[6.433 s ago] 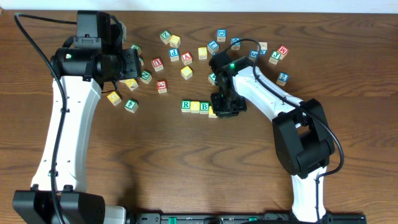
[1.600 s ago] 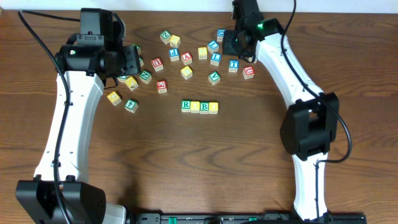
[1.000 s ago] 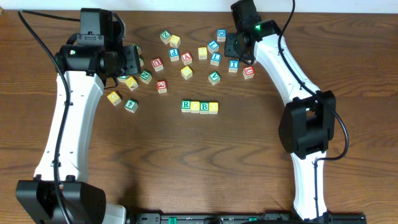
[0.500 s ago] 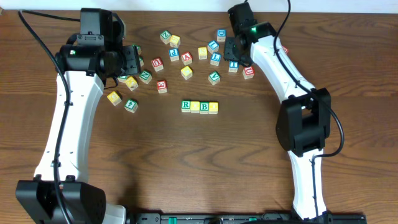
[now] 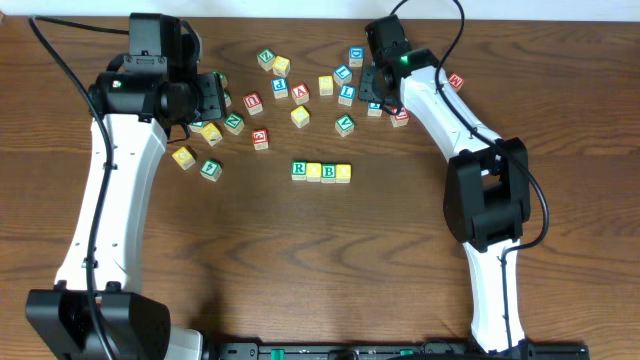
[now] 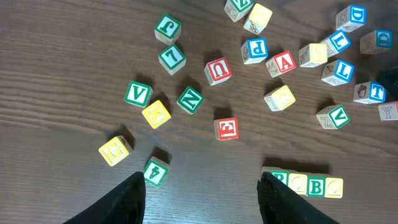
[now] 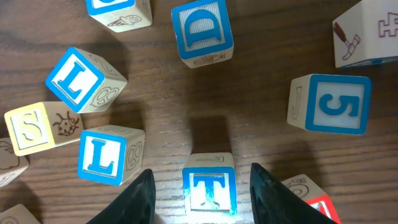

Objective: Spell out ROBOT
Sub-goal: 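Lower the right gripper onto the blue T block and close, then carry the blue T block right of the last O and set down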

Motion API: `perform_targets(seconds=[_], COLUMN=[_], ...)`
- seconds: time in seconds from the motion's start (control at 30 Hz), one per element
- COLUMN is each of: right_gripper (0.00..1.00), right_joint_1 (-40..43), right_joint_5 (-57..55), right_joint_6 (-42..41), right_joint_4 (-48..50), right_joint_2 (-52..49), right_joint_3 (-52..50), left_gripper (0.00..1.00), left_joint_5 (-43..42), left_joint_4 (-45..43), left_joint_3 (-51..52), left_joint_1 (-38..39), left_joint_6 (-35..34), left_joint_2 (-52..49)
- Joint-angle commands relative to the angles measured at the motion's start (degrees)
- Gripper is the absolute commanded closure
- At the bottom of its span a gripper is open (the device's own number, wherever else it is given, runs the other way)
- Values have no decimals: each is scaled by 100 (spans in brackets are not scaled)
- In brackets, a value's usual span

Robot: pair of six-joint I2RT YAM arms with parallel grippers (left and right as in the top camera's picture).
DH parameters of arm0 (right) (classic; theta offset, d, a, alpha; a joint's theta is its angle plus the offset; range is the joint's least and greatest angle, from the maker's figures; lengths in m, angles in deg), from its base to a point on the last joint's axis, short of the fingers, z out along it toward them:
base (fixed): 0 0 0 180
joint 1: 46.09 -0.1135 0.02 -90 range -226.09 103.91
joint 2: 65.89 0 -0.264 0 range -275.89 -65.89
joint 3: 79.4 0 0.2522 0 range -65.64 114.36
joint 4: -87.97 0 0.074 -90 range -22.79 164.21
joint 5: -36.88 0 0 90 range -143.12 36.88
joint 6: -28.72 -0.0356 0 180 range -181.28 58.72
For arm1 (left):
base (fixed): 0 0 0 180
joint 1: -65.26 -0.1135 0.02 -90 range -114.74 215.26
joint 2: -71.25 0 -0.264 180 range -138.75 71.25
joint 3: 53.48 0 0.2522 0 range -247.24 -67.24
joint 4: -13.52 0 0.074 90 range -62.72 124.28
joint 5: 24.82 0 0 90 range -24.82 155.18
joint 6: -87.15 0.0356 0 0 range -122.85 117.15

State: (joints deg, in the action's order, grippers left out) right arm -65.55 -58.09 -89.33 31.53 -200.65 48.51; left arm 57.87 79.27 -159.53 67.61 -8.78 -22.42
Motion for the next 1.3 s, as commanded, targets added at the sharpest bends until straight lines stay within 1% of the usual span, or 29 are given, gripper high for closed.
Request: perform_targets(seconds=[0.0, 0.1, 0.13, 0.17, 0.3, 0.43, 1.1, 1.27], right_gripper=[57, 58, 58, 58, 60, 64, 70, 74], right_joint_1=[-48, -46, -46, -46, -46, -46, -120, -120], right_joint_5=[-92, -92, -92, -92, -90, -92, -92, -63], right_joint_6=[-63, -66, -66, -66, -66, -66, -57, 4], right_joint_4=[101, 197, 225, 249, 334, 367, 350, 308], right_joint_2=[-39, -39, -39, -39, -39, -39, -37, -33], right_joint_3=[-170, -308, -361, -398, -501, -509, -603, -577], left_gripper=[43, 43, 44, 43, 43, 43, 43, 43], left_joint_5=[55, 55, 55, 55, 55, 55, 55, 55], left_joint_4=[-20, -20, -22, -22, -22, -22, -20, -20], left_joint_3=[-66, -66, -66, -66, -66, -66, -61, -57], left_joint_1=[-31, -31, -31, -31, -31, -31, -31, -31], left_joint_6=[33, 33, 33, 33, 33, 33, 33, 33], left_joint_2=[-55, -55, -55, -55, -55, -55, -55, -55])
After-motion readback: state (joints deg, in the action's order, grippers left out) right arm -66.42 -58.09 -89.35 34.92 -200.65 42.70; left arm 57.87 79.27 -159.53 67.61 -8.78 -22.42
